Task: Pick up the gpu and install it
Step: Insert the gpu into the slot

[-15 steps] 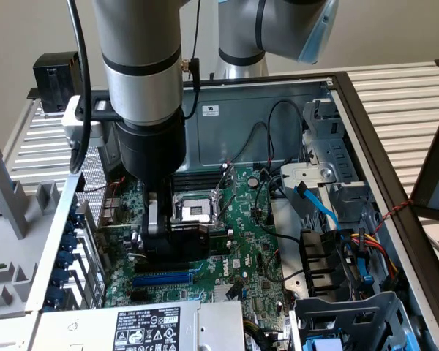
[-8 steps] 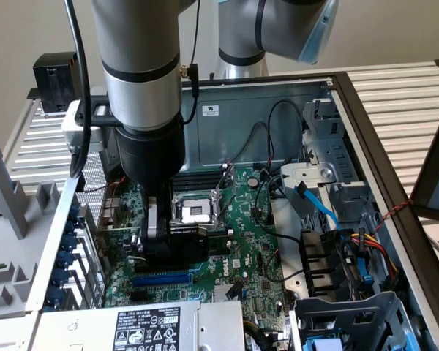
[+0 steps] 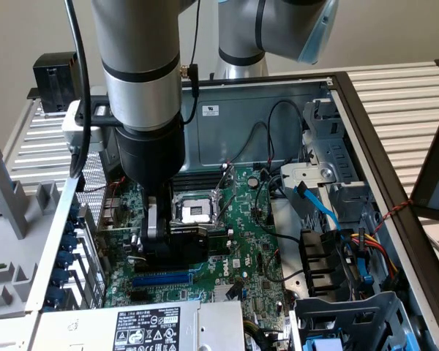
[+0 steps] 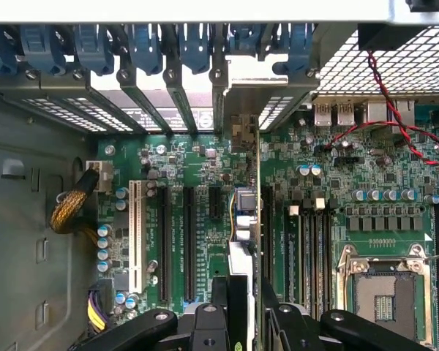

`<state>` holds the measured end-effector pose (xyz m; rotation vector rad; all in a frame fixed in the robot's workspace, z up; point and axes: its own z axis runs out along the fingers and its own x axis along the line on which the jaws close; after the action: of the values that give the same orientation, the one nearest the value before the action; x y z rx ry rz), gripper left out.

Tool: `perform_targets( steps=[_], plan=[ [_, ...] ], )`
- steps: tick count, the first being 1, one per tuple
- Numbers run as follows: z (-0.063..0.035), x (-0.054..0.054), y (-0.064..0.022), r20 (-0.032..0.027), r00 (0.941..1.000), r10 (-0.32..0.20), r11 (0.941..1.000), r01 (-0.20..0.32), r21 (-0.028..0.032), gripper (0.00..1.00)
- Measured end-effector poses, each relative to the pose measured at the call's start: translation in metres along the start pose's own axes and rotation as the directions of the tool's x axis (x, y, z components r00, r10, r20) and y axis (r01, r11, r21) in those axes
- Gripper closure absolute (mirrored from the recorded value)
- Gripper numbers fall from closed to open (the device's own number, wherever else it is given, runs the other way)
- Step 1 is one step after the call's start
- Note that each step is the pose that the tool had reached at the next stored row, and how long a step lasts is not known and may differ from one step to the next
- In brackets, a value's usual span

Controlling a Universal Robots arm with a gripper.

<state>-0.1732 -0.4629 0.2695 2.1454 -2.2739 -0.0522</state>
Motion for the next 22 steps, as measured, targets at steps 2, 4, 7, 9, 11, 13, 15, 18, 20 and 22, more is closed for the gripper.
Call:
perform_targets(
  steps=[2,4,7,9,11,13,15,18,20,22],
  plan=[
    [0.0000,0.0005,0.0001,-0.0001,1.0000,0.001,1.0000,-0.001,0.0000,0.73],
    [0.0002,0.0007,0.0000,0.0000,1.0000,0.002,1.0000,-0.002,0.0000,0.73],
    [0.0010,0.0010,0.0000,-0.0014,1.0000,0.003,1.0000,-0.003,0.0001,0.73],
    [0.0018,0.0011,0.0001,-0.0022,1.0000,0.003,1.0000,-0.003,0.0000,0.73],
    [0.0024,0.0012,0.0002,-0.0023,1.0000,0.003,1.0000,-0.003,-0.0023,0.73],
    [0.0032,0.0017,0.0004,-0.0022,1.0000,0.003,1.0000,-0.003,-0.0034,0.73],
    [0.0046,0.0024,0.0002,-0.0022,1.0000,0.003,1.0000,-0.003,-0.0038,0.73],
    [0.0073,0.0024,0.0001,-0.0021,1.0000,0.005,1.0000,-0.005,-0.0039,0.73],
    [0.0084,0.0025,0.0007,-0.0023,1.0000,0.006,1.0000,-0.006,-0.0040,0.73],
    [0.0087,0.0025,0.0016,-0.0022,1.0000,0.007,1.0000,-0.007,-0.0040,0.73]
  ],
)
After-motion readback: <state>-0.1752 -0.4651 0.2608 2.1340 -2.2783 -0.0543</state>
